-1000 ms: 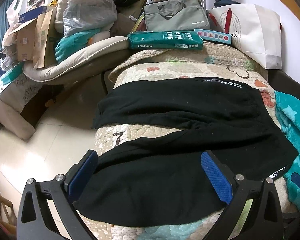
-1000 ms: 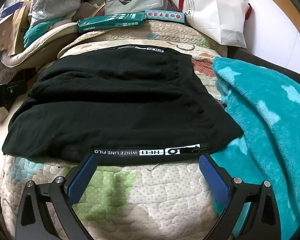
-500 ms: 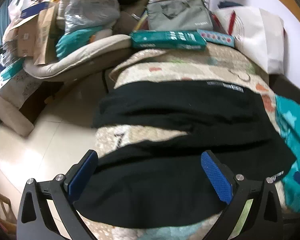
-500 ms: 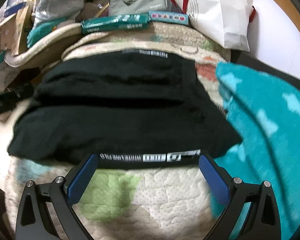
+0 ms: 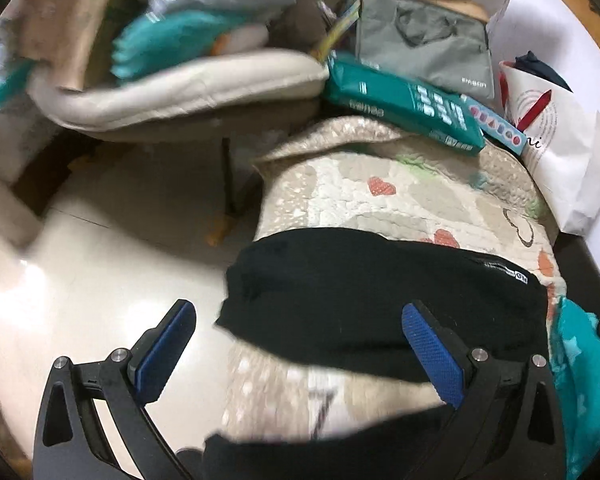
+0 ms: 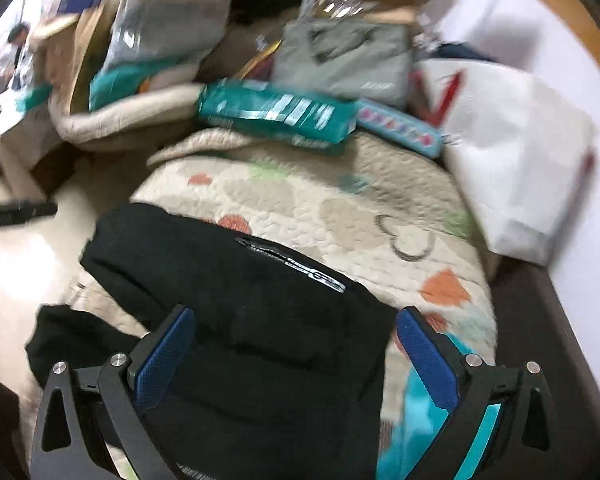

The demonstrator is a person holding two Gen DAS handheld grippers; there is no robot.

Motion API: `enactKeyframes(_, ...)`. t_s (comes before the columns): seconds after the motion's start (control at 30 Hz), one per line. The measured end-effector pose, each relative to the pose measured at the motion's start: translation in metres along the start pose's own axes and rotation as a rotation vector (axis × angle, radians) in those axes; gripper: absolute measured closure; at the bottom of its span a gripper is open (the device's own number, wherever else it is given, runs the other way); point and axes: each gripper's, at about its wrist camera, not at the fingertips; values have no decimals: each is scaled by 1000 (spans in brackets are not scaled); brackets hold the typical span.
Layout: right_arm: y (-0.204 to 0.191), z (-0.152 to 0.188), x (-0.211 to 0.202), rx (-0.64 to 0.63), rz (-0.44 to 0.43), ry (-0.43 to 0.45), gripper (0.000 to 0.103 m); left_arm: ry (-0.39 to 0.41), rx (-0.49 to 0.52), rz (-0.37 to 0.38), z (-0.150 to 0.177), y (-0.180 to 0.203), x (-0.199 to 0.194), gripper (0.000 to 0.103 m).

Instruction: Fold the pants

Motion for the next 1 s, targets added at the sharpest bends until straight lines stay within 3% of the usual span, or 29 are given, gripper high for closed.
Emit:
enactKeyframes(0.07,-1,-11,33,-33,-31,-59,7,-32,-11,55,-12,-9,30,5)
enactKeyframes(0.2,-5,-24,89,-145,-70,-142,13,-61,48,92,-32,-13,80,19)
enactKeyframes(0.43,1,-51,160,-130,-135,-213,18,-100,246,116,-54,2,141,20)
enactKeyframes(0.53,3,-59,181,-95,-206,-239,18,-119,331,154,-58,10,159,20)
enactKeyframes(0.7,-6,-56,207,-104,-301,-309,19,-137,354,231,-57,8,164,20)
enactKeyframes(0.73,-8,-54,208,-101,-325,-316,23,-140,366,238,-55,9,162,23)
enactKeyframes(0.77,-8,-53,209,-99,-345,-324,38,-141,377,245,-53,9,160,31)
enactKeyframes(0.8,-10,-50,210,-85,-377,-341,45,-142,382,246,-52,9,158,36)
enactKeyframes(0.87,-13,-48,208,-65,-406,-350,74,-140,403,240,-52,11,150,69)
enactKeyframes(0.93,-17,-46,200,-58,-421,-348,88,-146,412,237,-53,15,142,92)
enactKeyframes(1.0,-23,-45,186,-73,-401,-327,92,-142,436,207,-51,21,134,96)
Point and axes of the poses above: each gripper's, at about its wrist camera, not at the fingertips, and x roughly the way its jaws point, y to its right, z to its underside, and after that the axes turned 7 degrees about x, right-handed
